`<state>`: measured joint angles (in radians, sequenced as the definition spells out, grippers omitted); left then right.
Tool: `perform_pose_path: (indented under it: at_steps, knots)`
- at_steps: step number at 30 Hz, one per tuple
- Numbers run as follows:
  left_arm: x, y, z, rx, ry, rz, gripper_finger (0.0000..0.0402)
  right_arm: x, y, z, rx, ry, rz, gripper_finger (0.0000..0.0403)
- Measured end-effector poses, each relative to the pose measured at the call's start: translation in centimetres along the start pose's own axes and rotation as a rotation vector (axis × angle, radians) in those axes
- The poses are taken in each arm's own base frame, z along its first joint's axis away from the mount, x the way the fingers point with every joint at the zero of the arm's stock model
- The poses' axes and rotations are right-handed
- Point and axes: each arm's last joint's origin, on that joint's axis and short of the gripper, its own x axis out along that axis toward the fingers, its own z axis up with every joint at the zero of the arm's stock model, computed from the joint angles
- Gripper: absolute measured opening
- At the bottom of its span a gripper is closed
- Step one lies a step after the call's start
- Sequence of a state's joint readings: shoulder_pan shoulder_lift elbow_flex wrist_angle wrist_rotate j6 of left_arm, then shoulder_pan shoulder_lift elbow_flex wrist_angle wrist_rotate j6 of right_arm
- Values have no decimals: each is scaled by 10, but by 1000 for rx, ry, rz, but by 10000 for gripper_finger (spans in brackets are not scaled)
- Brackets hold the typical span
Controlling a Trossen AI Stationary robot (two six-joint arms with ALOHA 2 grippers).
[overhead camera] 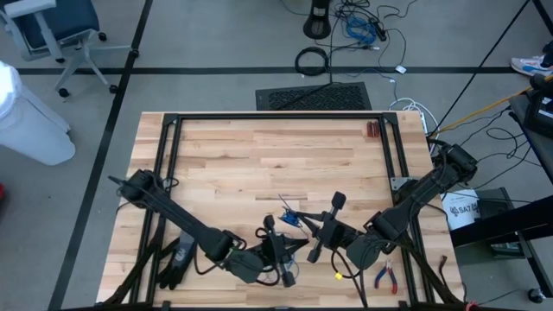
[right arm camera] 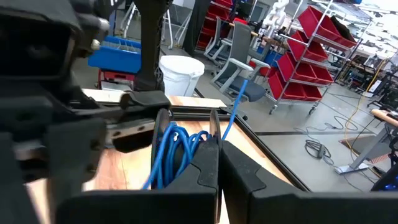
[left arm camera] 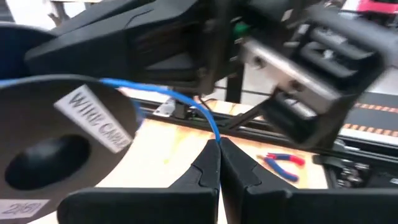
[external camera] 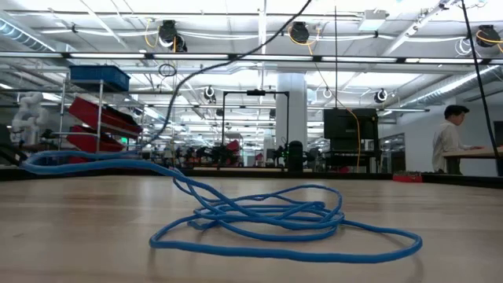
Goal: Coil cords
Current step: Coil the blue wire onto the spool
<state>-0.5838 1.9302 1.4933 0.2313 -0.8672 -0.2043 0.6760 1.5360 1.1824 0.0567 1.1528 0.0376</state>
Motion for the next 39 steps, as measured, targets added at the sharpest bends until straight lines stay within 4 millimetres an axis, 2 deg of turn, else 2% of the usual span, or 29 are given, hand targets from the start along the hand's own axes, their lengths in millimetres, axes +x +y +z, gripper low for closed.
perform_pose_path:
  at_steps: [6,13,23,35,39]
  knots:
    - [4,0,-6,14,10,18,2,-8,0,7,11,-29,23,0]
    - [8,4,-8,6,24,37,2,-31,-3,22,56,-86,84,0]
    - [6,5,-14,63,59,76,2,-58,-11,34,89,-117,153,0]
    - [3,5,-19,124,101,78,3,-65,-15,32,90,-96,174,0]
    - [2,3,-22,161,139,5,33,-67,-16,33,95,-100,181,0]
